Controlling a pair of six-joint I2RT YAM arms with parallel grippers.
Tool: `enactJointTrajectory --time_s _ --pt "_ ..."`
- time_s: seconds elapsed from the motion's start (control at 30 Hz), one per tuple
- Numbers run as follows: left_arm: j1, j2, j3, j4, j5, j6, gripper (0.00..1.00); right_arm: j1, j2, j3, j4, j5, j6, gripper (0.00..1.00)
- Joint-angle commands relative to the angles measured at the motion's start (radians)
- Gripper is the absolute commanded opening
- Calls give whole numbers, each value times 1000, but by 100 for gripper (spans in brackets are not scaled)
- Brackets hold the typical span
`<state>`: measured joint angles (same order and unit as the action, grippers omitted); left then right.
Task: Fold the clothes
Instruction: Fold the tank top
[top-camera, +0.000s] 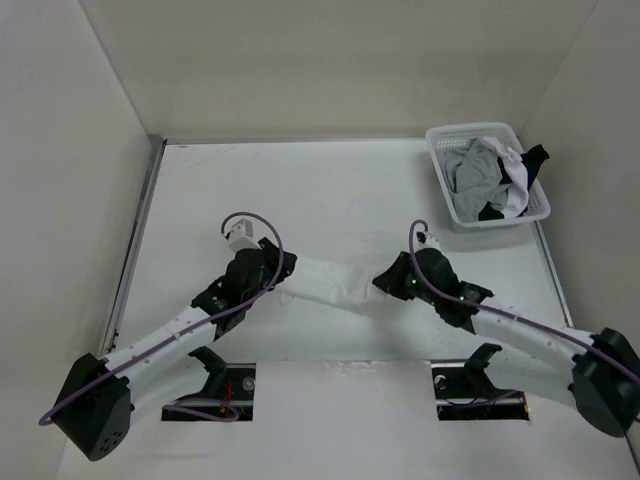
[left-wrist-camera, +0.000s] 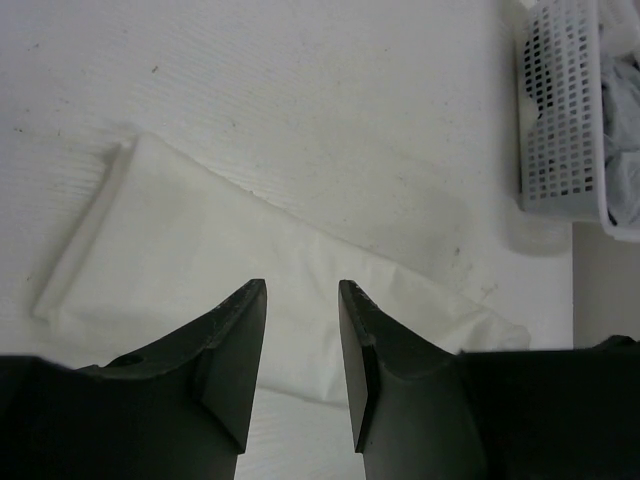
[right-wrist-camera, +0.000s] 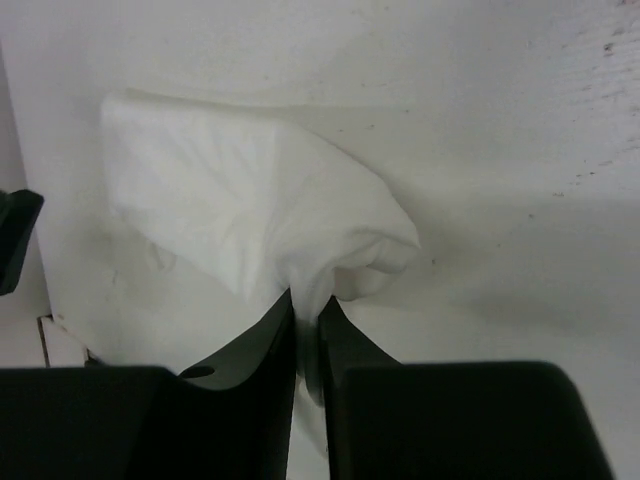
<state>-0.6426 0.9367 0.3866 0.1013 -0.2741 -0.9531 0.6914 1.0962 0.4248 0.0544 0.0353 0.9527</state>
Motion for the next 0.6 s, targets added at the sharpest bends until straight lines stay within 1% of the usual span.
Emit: enactJointTrajectory --time_s 0.0,0.1,0.17,0.37,0.5,0.57 --pt "8 -59 60 -32 -14 16 33 71 -129 113 -226 112 -38 17" --pt "48 -108 57 -70 -16 27 34 124 -112 242 -313 146 -60 17" --pt "80 -133 57 -90 -5 31 34 153 -32 345 -324 147 -83 18" --pt "169 -206 41 -124 65 45 35 197 330 624 -326 137 -144 20" --pt "215 -223 21 -126 111 45 35 217 569 799 -335 104 -158 20" --pt "234 -231 12 -126 133 45 35 224 660 877 -341 91 -164 20"
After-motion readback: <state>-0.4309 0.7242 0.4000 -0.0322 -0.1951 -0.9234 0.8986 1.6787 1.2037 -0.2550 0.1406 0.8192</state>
